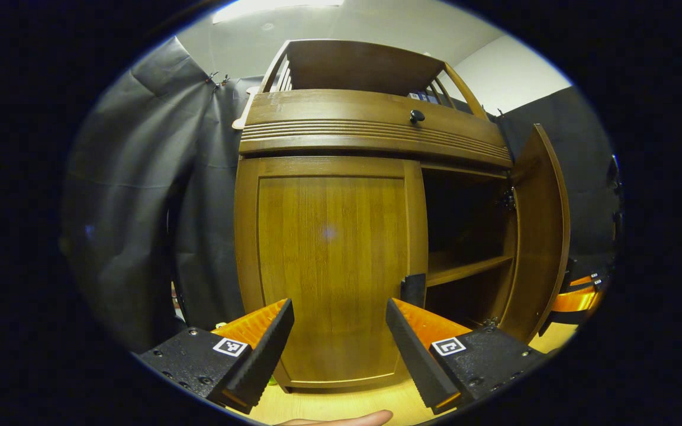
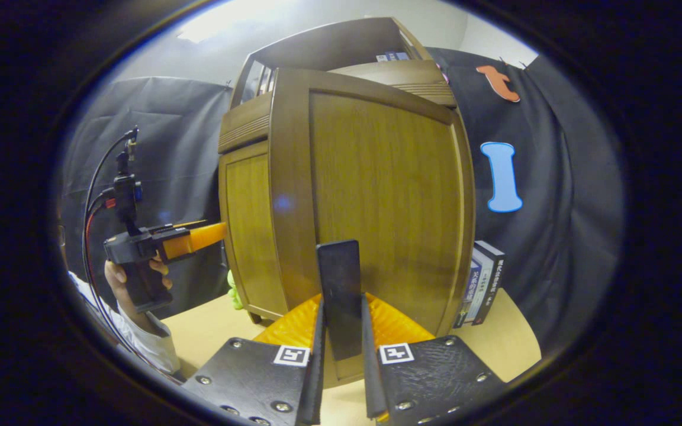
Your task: Open the right door of the double-door shoe cabinet with the right hand, and open the left door with the left hand.
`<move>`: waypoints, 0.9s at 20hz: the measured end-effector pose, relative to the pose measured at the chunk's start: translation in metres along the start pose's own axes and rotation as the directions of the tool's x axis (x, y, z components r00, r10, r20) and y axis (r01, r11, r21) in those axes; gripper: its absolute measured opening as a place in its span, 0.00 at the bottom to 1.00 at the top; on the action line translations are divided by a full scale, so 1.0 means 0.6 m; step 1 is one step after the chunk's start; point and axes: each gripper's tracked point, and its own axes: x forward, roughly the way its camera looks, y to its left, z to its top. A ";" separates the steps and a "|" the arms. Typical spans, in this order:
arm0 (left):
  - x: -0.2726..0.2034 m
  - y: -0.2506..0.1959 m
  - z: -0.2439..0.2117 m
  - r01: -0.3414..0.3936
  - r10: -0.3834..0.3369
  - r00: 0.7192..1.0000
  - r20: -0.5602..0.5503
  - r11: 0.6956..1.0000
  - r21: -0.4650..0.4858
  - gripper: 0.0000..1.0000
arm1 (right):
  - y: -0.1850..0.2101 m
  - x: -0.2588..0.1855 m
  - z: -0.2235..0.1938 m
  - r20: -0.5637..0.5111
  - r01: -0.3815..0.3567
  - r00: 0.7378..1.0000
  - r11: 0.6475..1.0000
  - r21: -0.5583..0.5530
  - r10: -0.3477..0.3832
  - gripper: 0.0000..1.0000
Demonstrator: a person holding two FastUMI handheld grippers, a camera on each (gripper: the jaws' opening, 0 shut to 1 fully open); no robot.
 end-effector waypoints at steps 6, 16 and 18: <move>-0.004 -0.006 0.001 0.016 -0.016 1.000 0.001 1.000 -0.001 0.95 | -0.037 -0.040 -0.003 0.000 0.045 0.999 0.999 0.024 -0.045 0.28; -0.005 -0.009 -0.001 0.015 -0.015 1.000 -0.004 1.000 -0.006 0.95 | -0.153 -0.115 0.012 0.061 0.222 0.973 0.975 0.025 -0.224 0.24; -0.004 -0.011 -0.003 0.015 -0.015 1.000 -0.004 1.000 -0.005 0.97 | -0.204 -0.136 0.016 0.076 0.330 0.940 0.942 0.053 -0.334 0.33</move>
